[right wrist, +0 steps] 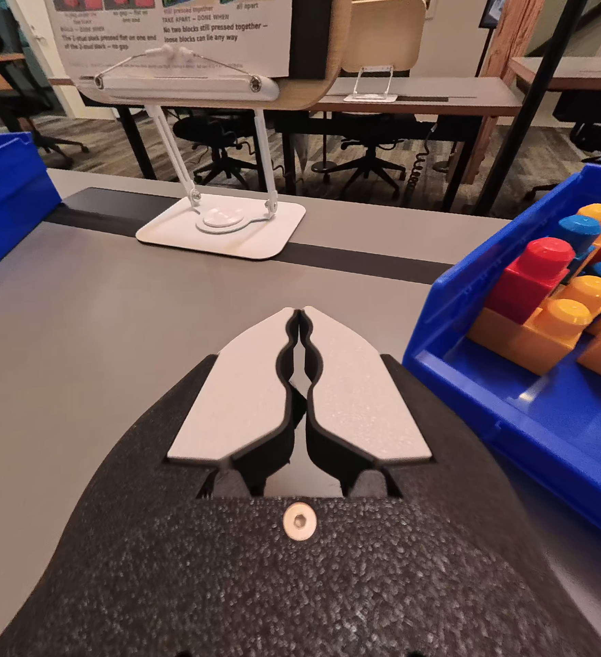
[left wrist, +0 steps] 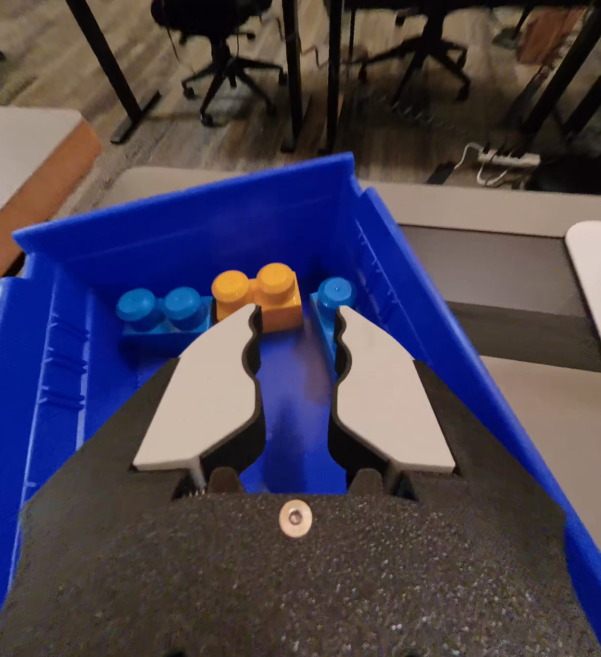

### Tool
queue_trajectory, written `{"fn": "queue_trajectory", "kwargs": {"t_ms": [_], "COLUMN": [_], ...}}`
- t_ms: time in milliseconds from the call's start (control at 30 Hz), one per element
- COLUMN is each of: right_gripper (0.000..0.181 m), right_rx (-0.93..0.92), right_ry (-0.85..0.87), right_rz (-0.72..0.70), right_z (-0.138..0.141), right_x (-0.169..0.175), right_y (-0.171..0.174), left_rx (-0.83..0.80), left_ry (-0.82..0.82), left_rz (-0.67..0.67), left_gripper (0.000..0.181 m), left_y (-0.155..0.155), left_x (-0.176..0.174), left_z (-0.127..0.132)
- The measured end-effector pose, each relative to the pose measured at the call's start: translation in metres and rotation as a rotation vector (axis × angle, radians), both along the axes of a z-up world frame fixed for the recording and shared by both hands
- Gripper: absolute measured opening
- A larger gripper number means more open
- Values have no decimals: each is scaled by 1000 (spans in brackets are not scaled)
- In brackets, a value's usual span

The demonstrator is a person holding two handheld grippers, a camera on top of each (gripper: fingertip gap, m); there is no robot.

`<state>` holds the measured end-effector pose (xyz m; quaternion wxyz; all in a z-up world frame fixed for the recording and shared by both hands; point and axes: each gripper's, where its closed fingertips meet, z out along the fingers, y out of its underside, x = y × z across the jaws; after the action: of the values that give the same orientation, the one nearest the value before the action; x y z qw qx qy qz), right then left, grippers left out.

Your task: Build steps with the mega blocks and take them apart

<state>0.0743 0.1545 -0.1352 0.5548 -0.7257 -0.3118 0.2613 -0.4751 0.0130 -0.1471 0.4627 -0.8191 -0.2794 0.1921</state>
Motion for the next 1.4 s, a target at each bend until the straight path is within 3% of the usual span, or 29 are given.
{"fn": "queue_trajectory", "kwargs": {"t_ms": [200, 400, 567, 767, 1033, 1300, 1400], "right_gripper": [0, 0, 0, 0, 0, 0, 0], "right_rx": [8, 10, 26, 36, 87, 102, 99], "right_ry": [6, 7, 19, 56, 104, 113, 112], "right_rz": [-18, -16, -39, -66, -96, -91, -86], "right_z": [3, 4, 9, 17, 30, 33, 32], "right_x": [6, 7, 13, 21, 30, 30, 29], "right_y": [5, 5, 8, 12, 15, 13, 13], "left_rx": [-144, -174, -195, -237, -191, -111, -100], "left_ry": [-74, -118, -140, -199, -231, -360, -378], "left_rz": [-54, -42, -77, -99, -100, -115, -130], "left_gripper": [42, 36, 44, 49, 36, 43, 36], "left_y": [14, 18, 19, 15, 22, 18, 19], "left_x": [11, 10, 15, 18, 18, 22, 25], "left_z": [-23, -27, -26, -46, -50, -55, -56]}}
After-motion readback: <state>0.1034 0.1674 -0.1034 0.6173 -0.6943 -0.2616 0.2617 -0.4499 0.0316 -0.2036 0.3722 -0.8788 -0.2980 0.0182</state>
